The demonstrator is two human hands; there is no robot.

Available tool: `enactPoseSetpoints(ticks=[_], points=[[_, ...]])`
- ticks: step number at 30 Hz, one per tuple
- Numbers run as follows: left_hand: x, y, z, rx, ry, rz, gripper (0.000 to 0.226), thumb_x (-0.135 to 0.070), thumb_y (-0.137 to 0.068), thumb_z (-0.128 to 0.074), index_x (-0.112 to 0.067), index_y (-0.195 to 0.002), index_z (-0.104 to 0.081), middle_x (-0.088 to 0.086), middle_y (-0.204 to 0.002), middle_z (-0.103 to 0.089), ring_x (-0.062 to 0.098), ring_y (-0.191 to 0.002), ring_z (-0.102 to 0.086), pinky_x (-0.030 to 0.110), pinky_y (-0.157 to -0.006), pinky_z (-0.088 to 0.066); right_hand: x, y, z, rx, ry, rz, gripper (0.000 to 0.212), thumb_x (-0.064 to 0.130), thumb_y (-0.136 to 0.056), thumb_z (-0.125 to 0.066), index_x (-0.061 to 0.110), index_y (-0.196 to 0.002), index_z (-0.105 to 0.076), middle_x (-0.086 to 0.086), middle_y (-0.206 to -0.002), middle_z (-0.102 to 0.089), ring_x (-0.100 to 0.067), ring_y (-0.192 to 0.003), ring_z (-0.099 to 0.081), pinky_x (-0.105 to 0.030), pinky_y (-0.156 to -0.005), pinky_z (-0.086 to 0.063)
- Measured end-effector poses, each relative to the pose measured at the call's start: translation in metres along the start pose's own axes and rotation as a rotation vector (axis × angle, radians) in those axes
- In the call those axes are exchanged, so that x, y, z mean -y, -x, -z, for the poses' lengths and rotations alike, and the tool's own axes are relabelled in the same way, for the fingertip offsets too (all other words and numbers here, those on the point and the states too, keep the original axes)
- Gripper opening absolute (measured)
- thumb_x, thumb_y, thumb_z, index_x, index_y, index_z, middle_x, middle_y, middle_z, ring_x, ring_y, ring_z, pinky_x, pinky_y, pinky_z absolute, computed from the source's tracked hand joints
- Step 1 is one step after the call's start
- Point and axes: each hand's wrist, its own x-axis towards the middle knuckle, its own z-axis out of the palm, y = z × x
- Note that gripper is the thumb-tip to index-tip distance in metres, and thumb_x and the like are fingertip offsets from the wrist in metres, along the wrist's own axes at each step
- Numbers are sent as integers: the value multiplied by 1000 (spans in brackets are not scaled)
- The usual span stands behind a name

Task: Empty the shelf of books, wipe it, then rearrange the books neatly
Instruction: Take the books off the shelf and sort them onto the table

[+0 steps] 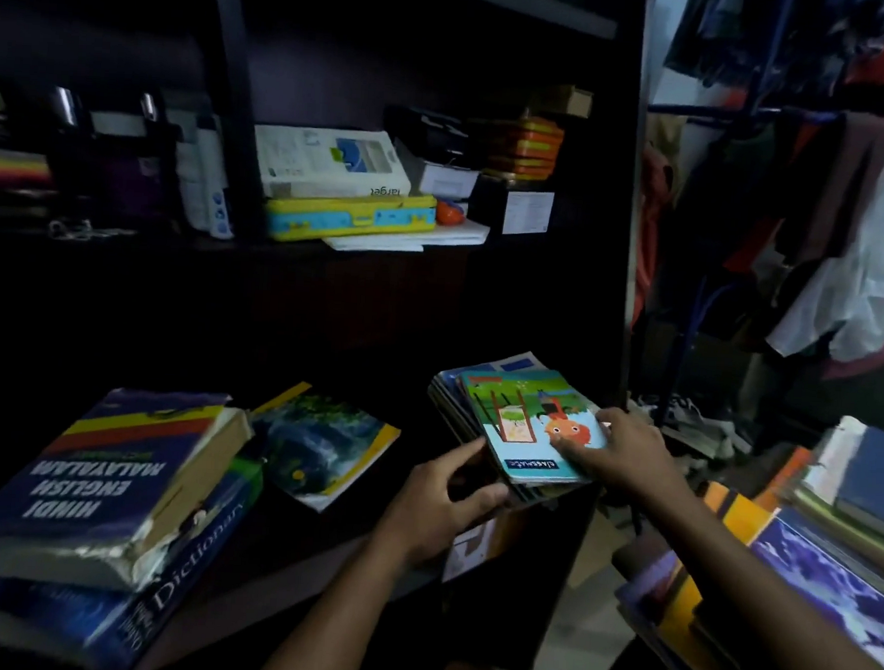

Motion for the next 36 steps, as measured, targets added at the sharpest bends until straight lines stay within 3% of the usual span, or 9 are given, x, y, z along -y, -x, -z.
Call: enactPoseSetpoints(ticks=[3, 7, 9, 12, 17, 20, 25, 30, 36], points=[[-4, 4, 1, -94, 280, 72, 62, -55, -80, -76, -32, -133, -55, -10, -128, -68, 6, -123, -60, 24, -96, -53, 18, 2, 1, 90, -156, -119, 89, 65, -70, -80, 10, -133, -48, -10, -125, -58, -25, -106, -58, -34, -78, -47], [-10, 9, 5, -290, 406, 127, 25, -29, -93, -72, -22, -116, -65, 2, -108, -77, 26, -108, -70, 40, -88, -58, 36, 9, 11, 223, -397, -184, 57, 42, -65, -92, 4, -96, -65, -3, -96, -71, -15, -77, -63, -31, -68, -48], [-11, 18, 11, -321, 344, 136, 31, -27, -92, -74, -24, -122, -65, 3, -109, -76, 26, -106, -71, 41, -86, -59, 46, 11, 11, 244, -484, -154, 47, 33, -59, -97, 9, -91, -74, -3, -92, -77, -17, -79, -70, -30, -73, -54], [-7, 34, 31, -383, 296, 147, 48, -21, -92, -74, -25, -136, -56, 1, -107, -75, 20, -102, -72, 42, -87, -59, 71, 17, -1, 187, -639, -67, 80, 39, -39, -102, 13, -105, -65, 1, -94, -76, -19, -84, -72, -43, -84, -59], [-2, 71, 77, -646, -334, 231, 58, -30, -97, -63, -18, -151, -44, 4, -138, -60, 24, -123, -58, 36, -97, -49, 157, 21, -41, 191, -708, 191, 64, 27, -76, -86, 18, -123, -44, 0, -118, -64, -19, -104, -63, -37, -94, -52], [11, 84, 86, -508, -621, 345, 76, -45, -100, -55, -13, -159, -20, 11, -157, -36, 30, -142, -35, 39, -113, -37, 189, 9, -73, 285, -645, 187, 49, 33, -87, -75, 15, -122, -45, -4, -114, -63, -24, -104, -64, -30, -83, -48], [16, 81, 82, -478, -660, 372, 95, -61, -99, -44, -15, -161, 12, 7, -168, -11, 29, -153, -12, 39, -120, -24, 183, 4, -113, 335, -492, 208, 64, 41, -87, -72, 23, -143, -45, -5, -132, -62, -26, -117, -62, -32, -95, -49], [24, 81, 85, -450, -652, 331, 93, -66, -93, -52, -24, -162, -5, 5, -158, -26, 28, -149, -19, 42, -117, -32, 170, -3, -130, 306, -662, 136, 79, 37, -76, -85, 26, -145, -47, -1, -132, -64, -17, -108, -65, -36, -96, -55], [20, 82, 87, -421, -604, 331, 79, -62, -95, -53, -35, -160, -17, 1, -154, -31, 24, -147, -26, 40, -116, -33, 171, -19, -114, 423, -668, 48, 37, 30, -80, -84, 19, -109, -63, 3, -99, -69, -5, -76, -61, -19, -62, -46]])
